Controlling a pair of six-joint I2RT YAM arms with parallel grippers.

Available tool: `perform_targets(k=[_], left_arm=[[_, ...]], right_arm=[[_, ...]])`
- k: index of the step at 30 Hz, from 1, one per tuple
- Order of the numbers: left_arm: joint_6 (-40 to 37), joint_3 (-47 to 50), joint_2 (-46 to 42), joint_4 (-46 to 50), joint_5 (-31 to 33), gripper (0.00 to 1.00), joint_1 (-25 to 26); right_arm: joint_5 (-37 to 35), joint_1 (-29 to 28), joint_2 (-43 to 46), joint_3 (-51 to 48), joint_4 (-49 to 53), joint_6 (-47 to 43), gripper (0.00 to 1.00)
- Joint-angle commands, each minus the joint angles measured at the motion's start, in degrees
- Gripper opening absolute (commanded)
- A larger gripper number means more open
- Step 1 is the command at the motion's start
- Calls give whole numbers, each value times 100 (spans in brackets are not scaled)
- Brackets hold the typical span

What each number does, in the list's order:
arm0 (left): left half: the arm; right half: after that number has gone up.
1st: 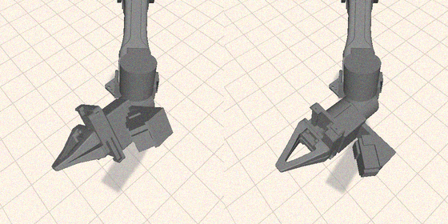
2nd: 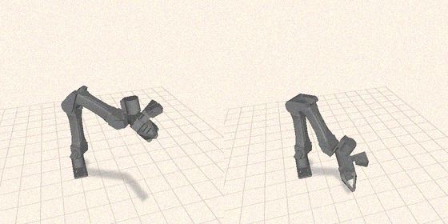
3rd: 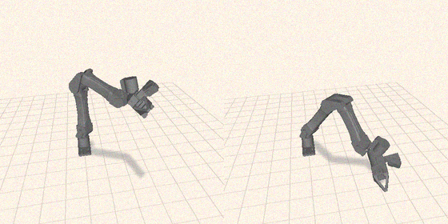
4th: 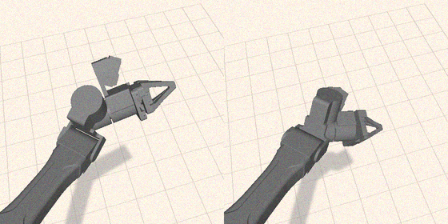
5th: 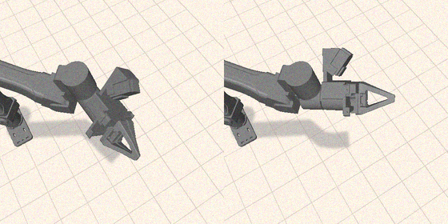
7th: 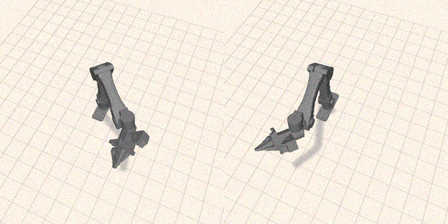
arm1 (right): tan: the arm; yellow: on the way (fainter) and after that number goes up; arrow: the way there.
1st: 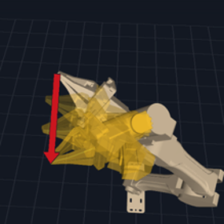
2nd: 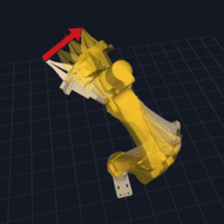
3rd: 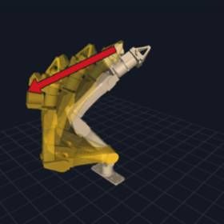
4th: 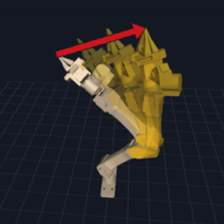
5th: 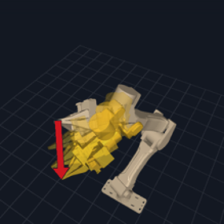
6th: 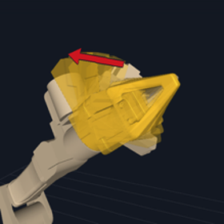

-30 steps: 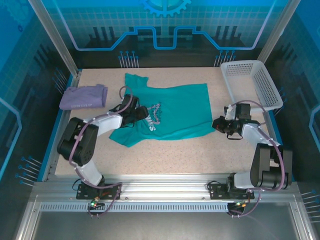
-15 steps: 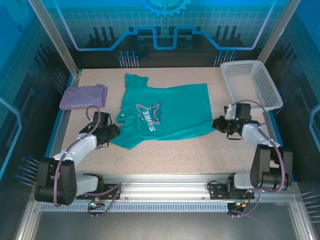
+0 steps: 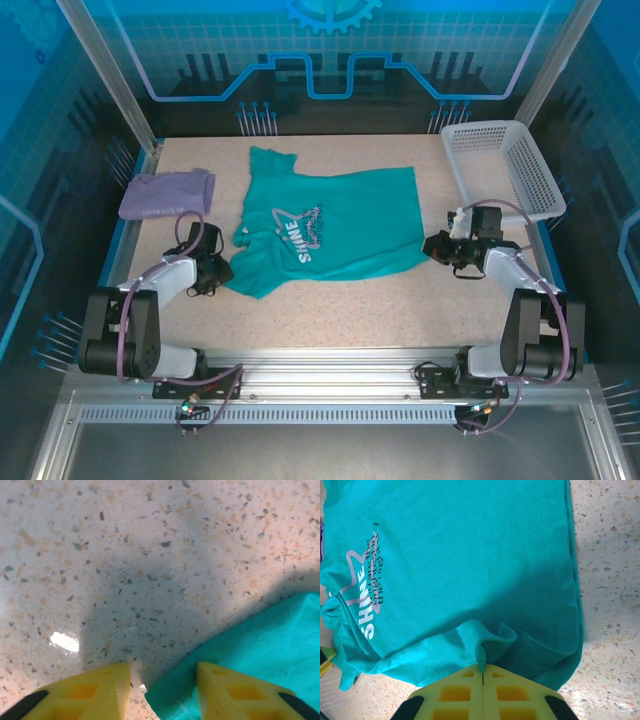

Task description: Fold the inside-out t-shirt

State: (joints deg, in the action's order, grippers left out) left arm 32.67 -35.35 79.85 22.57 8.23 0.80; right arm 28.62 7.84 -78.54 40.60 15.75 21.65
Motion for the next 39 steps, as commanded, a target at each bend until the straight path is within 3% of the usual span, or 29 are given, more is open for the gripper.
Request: perform_targets(k=[1, 4, 10, 14, 25, 31, 39], left_arm=[[-83, 11, 394, -471, -583, 28, 17], [-111, 2, 506, -543, -697, 20, 17], [-172, 7, 535, -569, -822, 16, 17], [-163, 89, 348, -664, -823, 2, 17], [107, -19, -1680, -267, -698, 0, 19], [-94, -1195, -2867, 462, -325, 0, -18], [-534, -3844, -3582, 1152, -176, 0, -27]], right_arm=[[104, -21, -16, 18, -62, 49, 0], [47, -22, 18, 14, -29, 23, 0], [43, -20, -13, 2, -44, 29, 0], [30, -21, -17, 9, -28, 17, 0], [-154, -19, 292, 144, -156, 258, 0], [-531, -1, 1027, 856, 15, 303, 0], [-921, 33, 2275, 2600, 1126, -105, 0]])
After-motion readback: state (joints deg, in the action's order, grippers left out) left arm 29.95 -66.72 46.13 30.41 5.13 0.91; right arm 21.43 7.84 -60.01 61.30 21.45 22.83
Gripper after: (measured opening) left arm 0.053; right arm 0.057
